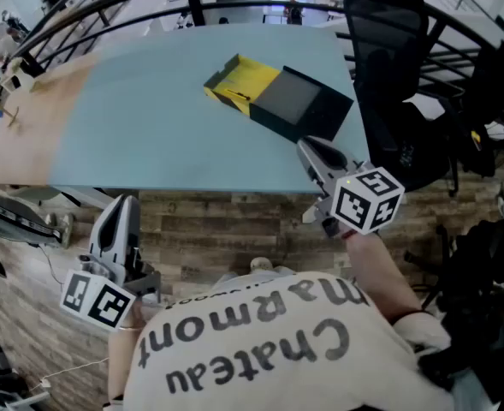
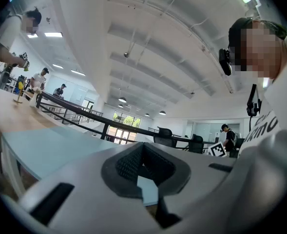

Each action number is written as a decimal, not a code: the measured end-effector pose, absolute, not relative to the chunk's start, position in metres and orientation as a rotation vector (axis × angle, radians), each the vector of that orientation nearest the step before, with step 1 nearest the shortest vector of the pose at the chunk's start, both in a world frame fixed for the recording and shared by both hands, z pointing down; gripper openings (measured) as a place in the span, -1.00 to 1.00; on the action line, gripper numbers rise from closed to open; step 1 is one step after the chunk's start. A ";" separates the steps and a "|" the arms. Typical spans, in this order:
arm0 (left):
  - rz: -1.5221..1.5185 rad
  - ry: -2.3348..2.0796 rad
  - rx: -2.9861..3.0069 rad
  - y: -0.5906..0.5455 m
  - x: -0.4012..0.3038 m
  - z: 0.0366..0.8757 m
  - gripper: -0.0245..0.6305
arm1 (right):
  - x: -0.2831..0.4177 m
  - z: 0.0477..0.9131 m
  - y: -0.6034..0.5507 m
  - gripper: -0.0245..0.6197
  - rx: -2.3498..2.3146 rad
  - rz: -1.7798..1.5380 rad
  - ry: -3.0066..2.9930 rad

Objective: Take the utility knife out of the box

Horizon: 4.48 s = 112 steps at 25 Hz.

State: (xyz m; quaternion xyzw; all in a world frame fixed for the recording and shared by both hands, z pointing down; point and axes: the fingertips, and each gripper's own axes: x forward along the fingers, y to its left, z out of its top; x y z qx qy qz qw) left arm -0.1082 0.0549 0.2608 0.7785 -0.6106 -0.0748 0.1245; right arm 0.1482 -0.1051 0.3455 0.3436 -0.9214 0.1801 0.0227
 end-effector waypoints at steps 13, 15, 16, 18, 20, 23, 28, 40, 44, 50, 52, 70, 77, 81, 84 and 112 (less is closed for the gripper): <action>-0.210 -1.737 2.278 0.038 -0.123 0.273 -0.92 | 0.139 0.343 -0.118 -0.76 1.106 0.642 -2.883; -0.216 -1.721 2.258 0.027 -0.125 0.284 -0.92 | 0.137 0.343 -0.130 -0.76 1.107 0.649 -2.901; -0.219 -1.718 2.247 0.021 -0.126 0.290 -0.92 | 0.136 0.342 -0.135 -0.75 1.096 0.648 -2.912; -0.215 -1.722 2.232 0.006 -0.129 0.299 -0.92 | 0.134 0.339 -0.146 -0.76 1.061 0.621 -2.926; -0.215 -1.730 2.228 -0.010 -0.132 0.304 -0.92 | 0.131 0.340 -0.158 -0.76 1.027 0.582 -2.915; -0.238 -1.730 2.221 -0.030 -0.133 0.308 -0.92 | 0.127 0.352 -0.179 -0.76 1.012 0.591 -2.862; -0.182 -1.690 2.213 -0.049 -0.124 0.321 -0.92 | 0.114 0.370 -0.202 -0.76 0.980 0.679 -2.812; -0.115 -1.532 2.195 -0.093 -0.136 0.359 -0.92 | 0.091 0.411 -0.213 -0.75 1.000 0.783 -2.693; -0.084 -1.455 2.227 -0.133 -0.150 0.361 -0.92 | 0.079 0.409 -0.233 -0.76 1.067 0.813 -2.669; -0.029 -1.308 2.289 -0.196 -0.168 0.357 -0.92 | 0.058 0.407 -0.263 -0.75 1.174 0.827 -2.619; -0.007 -1.262 2.309 -0.211 -0.169 0.357 -0.92 | 0.051 0.404 -0.269 -0.76 1.196 0.829 -2.618; 0.140 -0.946 2.381 -0.295 -0.190 0.410 -0.92 | 0.006 0.405 -0.314 -0.75 1.150 0.558 -2.433; 0.165 -0.957 2.322 -0.302 -0.214 0.436 -0.92 | -0.008 0.422 -0.354 -0.75 0.983 0.474 -2.261; 0.148 -0.982 2.266 -0.302 -0.223 0.448 -0.92 | -0.020 0.444 -0.371 -0.75 0.874 0.452 -2.175; 0.128 -0.981 2.254 -0.302 -0.226 0.457 -0.92 | -0.024 0.462 -0.379 -0.75 0.806 0.457 -2.114; 0.098 -0.993 2.165 -0.283 -0.249 0.480 -0.92 | -0.052 0.566 -0.391 -0.58 0.349 0.477 -1.636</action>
